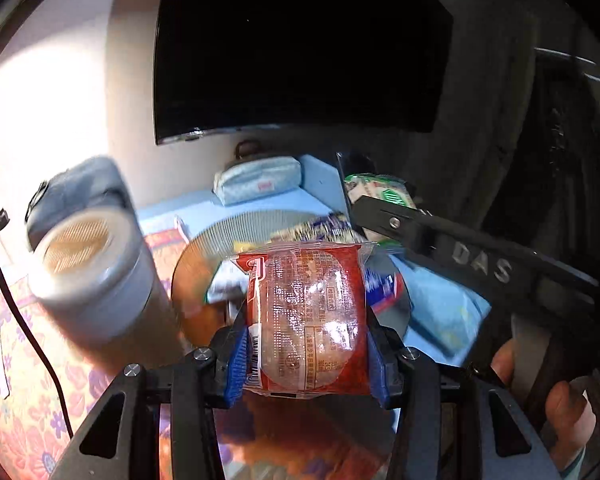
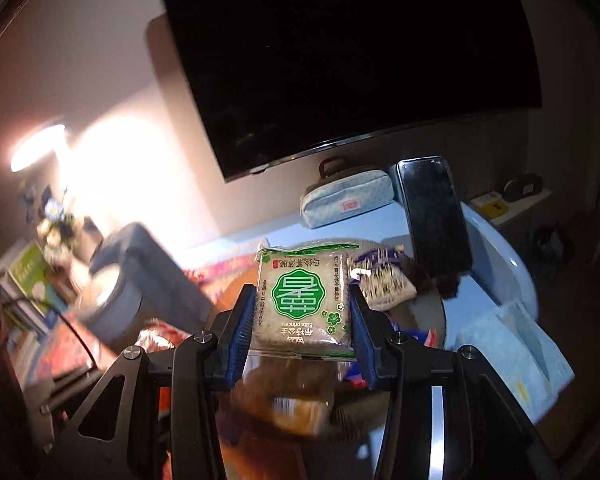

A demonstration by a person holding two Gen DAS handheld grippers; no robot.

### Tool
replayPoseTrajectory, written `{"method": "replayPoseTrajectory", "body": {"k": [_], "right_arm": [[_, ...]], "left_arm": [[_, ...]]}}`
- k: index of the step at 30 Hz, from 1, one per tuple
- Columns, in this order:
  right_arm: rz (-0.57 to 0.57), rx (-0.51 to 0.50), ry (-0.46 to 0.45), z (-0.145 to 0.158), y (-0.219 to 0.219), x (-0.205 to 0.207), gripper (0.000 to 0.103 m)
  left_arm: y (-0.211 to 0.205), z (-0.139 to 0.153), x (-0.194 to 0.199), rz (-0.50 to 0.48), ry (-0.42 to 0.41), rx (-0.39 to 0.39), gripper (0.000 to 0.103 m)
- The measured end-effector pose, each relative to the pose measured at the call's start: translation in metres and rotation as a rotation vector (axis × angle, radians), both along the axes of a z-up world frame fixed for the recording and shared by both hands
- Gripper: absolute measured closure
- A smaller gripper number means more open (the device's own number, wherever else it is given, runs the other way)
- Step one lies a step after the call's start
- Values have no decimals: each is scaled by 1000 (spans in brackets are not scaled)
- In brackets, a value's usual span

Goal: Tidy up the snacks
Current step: 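Open both tools over the glass bowl to drop the packs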

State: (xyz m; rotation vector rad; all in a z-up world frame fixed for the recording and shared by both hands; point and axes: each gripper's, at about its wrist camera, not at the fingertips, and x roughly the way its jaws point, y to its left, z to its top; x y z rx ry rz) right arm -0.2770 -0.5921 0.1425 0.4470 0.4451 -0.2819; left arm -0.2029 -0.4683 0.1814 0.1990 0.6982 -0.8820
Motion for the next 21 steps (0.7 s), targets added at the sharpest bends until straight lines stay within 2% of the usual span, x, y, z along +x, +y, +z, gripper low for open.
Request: {"method": "replayPoseTrajectory", "body": {"k": [3,7,8,10,11,12,13,16,21], "right_arm": [[14,57,13,-1,-24,18,60],[29,110,31,-6,-46,44,60],[30,110,36,-6,-48,50,58],[36,106,54,-8,-53,60,54],[45,113,61,-9,-56,63,47],[45,124,62,-11,-58,62,45],[40,132,59,-13,-60,61,45],[37,132,61,-14,-62,55,45],[31,154,49,-14,-65,41,45]], "left_arm": [[-21,3,6,34,-8,19,56],[-44,1,16,94,-93,38,56],[-47,-1,20,107,-92,43,56],[-49,-6,32,113,-54,25,52],[-49,-7,35,118,-38,22,43],[-48,-7,38,117,-25,12,35],[-46,-6,40,101,-16,-6,33],[-41,-4,37,63,-34,-55,32],[-35,-1,35,11,-62,-73,32]]}}
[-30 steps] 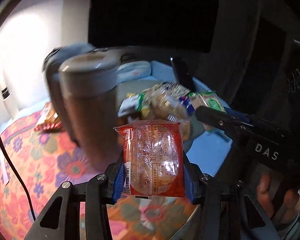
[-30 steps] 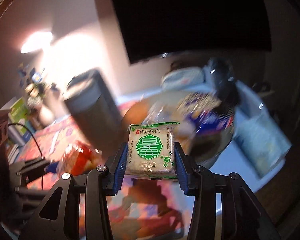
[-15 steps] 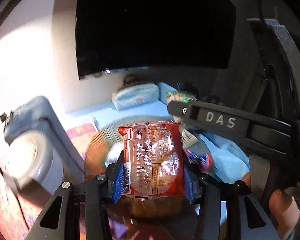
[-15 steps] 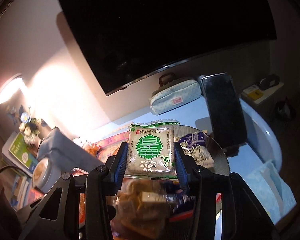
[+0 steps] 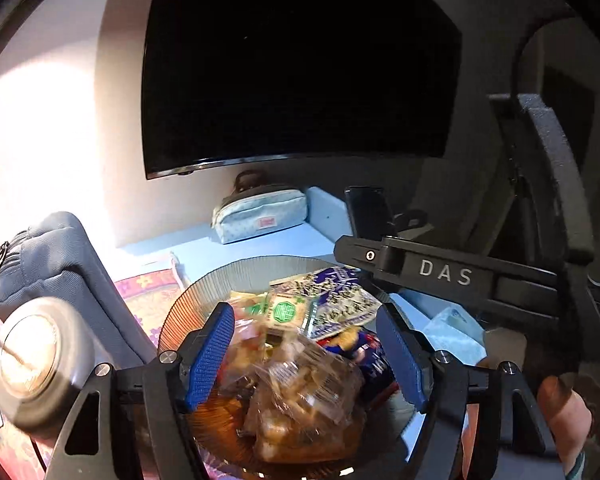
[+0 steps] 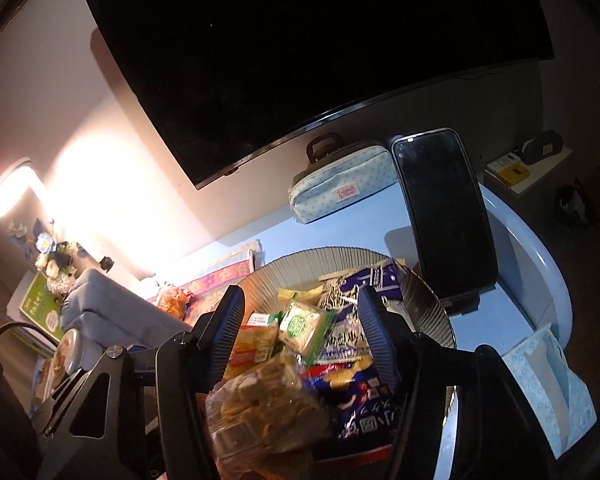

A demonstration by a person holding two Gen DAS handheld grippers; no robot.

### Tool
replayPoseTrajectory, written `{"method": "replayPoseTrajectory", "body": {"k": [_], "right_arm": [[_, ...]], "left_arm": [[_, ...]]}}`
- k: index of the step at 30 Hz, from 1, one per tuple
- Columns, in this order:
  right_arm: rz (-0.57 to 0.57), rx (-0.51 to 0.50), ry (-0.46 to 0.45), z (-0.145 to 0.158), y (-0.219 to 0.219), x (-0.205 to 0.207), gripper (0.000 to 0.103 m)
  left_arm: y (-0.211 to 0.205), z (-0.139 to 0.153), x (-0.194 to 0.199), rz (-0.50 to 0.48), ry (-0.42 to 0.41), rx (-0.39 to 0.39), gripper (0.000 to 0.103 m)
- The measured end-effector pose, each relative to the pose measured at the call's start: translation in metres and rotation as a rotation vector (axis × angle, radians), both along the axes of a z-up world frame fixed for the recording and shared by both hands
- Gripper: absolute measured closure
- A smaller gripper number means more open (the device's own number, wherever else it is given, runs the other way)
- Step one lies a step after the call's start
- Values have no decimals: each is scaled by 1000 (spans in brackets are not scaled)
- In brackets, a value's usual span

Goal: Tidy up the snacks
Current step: 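Open both tools over the glass bowl to drop the packs, then move both open tools back over the remaining snacks on the tablecloth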

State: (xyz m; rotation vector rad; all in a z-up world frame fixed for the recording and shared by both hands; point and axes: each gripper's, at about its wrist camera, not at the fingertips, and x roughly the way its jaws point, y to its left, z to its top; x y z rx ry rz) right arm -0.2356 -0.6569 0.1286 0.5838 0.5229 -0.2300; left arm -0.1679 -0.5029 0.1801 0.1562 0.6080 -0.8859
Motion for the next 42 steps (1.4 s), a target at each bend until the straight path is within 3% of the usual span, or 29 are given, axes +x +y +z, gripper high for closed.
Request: {"method": "replayPoseTrajectory", "body": {"k": [7,9,17,31,42], "right_arm": [[21,-26,-6,7,22,-14,44],[28,-33,-19,11,30,-19,37],[8,-78,-76,31,62,-49,36],[130,-128,-120,53,144,-53,32],[289,-157,-67,42,221,-19,32]], "left_arm": [[36,17,-16,-35,-15,-61,32],[49,23,-18,-53,-11,-78,32],[123,48,-20,-31,15,-165,32],[298,79,11,336,-50,-314,30],[380,55,35,479,-23,-294,30]]}}
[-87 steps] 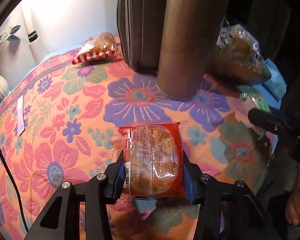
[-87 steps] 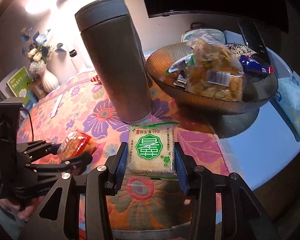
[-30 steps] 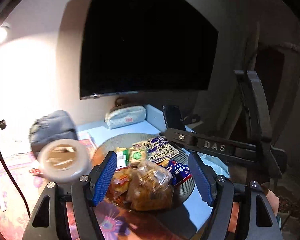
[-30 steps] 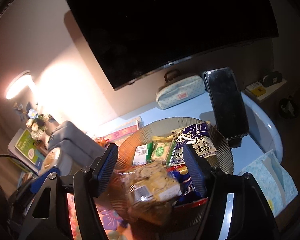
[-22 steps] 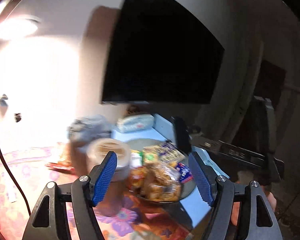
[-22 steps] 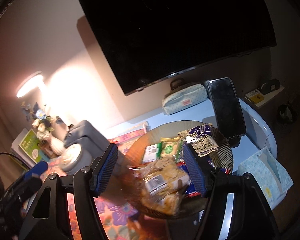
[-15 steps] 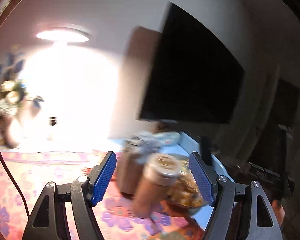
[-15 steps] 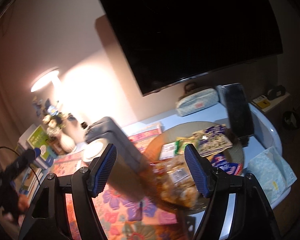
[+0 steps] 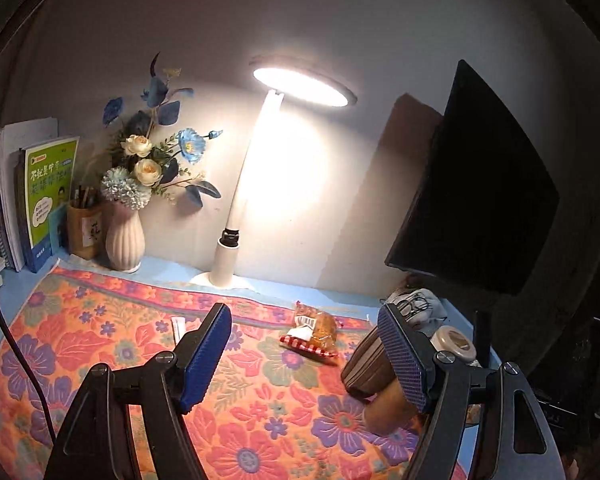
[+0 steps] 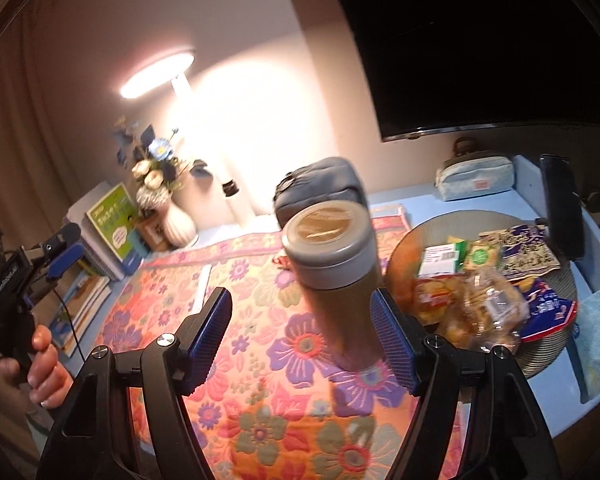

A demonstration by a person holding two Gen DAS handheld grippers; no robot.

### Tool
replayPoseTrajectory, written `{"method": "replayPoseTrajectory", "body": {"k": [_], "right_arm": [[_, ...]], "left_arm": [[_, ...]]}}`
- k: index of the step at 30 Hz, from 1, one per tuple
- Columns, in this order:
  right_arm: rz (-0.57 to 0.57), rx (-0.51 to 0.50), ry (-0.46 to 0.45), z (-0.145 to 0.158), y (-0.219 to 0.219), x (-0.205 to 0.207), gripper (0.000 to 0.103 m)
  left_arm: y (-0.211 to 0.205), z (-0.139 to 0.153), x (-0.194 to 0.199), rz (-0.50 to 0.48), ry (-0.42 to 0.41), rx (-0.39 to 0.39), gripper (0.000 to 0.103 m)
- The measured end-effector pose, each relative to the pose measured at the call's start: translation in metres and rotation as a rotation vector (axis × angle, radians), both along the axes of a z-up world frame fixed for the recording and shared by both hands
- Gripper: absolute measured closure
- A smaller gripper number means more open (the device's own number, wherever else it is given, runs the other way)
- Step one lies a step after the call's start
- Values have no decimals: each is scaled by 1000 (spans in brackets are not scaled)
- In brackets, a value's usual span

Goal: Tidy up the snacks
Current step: 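Move both open tools back over the remaining snacks on the tablecloth, then grasp the striped bread bag with the right tool while the left tool grasps the pink stick pack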

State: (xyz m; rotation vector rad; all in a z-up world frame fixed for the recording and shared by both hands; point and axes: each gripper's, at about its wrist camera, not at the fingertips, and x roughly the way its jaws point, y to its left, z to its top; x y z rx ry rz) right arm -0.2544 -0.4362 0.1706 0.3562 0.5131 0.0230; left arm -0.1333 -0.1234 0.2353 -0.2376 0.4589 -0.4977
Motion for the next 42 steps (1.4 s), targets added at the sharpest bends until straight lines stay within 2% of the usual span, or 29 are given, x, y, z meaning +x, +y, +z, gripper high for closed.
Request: {"method": "replayPoseTrajectory", "body": {"k": [9,18,22,27,31,33,38,42], "right_arm": [[101,-20,49,0,54,37,30],[133,-50,178,-19,114,126,27],[94,-58,244,-31,124,171,27],[-12,-93,332,-45,127,234,26],[-90,-91,407,-58,120,273,26],[-107,-87,414,-62,119,282,26],[-174,-178,403,-67,118,295,26],[-216,-204,413,-72,115,305,26]], "left_arm": [[14,-37,45,37,77,104,30],[29,-95,126,30,271,157,30],[22,-124,157,44,335,216,30],[9,-160,190,43,406,282,31],[7,-177,203,39,424,259,36],[9,-181,205,49,413,238,36],[13,-188,207,99,383,259,36],[14,-191,211,95,387,259,36]]}}
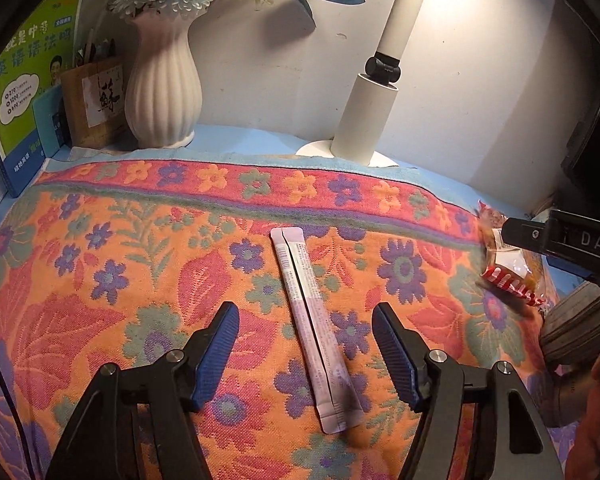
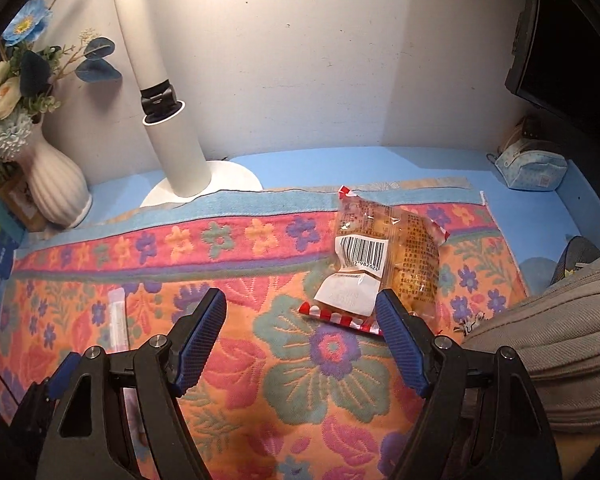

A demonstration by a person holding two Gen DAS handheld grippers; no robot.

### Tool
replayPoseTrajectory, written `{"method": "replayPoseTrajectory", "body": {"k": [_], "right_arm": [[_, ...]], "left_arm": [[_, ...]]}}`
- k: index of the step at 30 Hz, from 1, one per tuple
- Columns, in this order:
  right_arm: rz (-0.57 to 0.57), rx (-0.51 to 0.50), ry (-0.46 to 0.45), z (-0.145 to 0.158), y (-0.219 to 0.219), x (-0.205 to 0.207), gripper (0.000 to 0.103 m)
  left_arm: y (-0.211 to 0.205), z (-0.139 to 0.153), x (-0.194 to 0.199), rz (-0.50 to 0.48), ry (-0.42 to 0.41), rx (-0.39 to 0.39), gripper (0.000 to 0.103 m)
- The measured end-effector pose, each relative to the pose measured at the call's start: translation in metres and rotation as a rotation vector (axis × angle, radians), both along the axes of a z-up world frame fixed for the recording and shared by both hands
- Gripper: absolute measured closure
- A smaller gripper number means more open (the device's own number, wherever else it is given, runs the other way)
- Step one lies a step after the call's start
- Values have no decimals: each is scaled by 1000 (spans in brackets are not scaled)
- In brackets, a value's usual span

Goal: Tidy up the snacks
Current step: 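Grasp the striped bread bag with the right tool while the left tool grasps the pink stick pack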

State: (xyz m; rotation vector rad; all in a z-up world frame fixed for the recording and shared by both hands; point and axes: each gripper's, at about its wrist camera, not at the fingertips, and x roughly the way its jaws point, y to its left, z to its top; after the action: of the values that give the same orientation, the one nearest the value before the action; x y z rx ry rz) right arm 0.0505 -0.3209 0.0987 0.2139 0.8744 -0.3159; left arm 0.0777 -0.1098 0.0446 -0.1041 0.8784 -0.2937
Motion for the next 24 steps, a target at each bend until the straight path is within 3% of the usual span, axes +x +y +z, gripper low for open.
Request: {"method": "replayPoseTrajectory", "body": {"k": [12,15,19,24], "right_arm": [[-158,-106,45,-8,-14,26,26],[-203,-91,84,-14,-24,32,26],[-255,12,155,-28,-44,43,26],[-322,-50,153,-23,-55,49,26]], "left_arm": [[-10,-5,-1,-52,12,-18,36],[-9,-8,0,-54,21,-23,36],[-10,-14,5,-61,49,-21,36],[-11,-15,5,-68,50,-21,36]]}}
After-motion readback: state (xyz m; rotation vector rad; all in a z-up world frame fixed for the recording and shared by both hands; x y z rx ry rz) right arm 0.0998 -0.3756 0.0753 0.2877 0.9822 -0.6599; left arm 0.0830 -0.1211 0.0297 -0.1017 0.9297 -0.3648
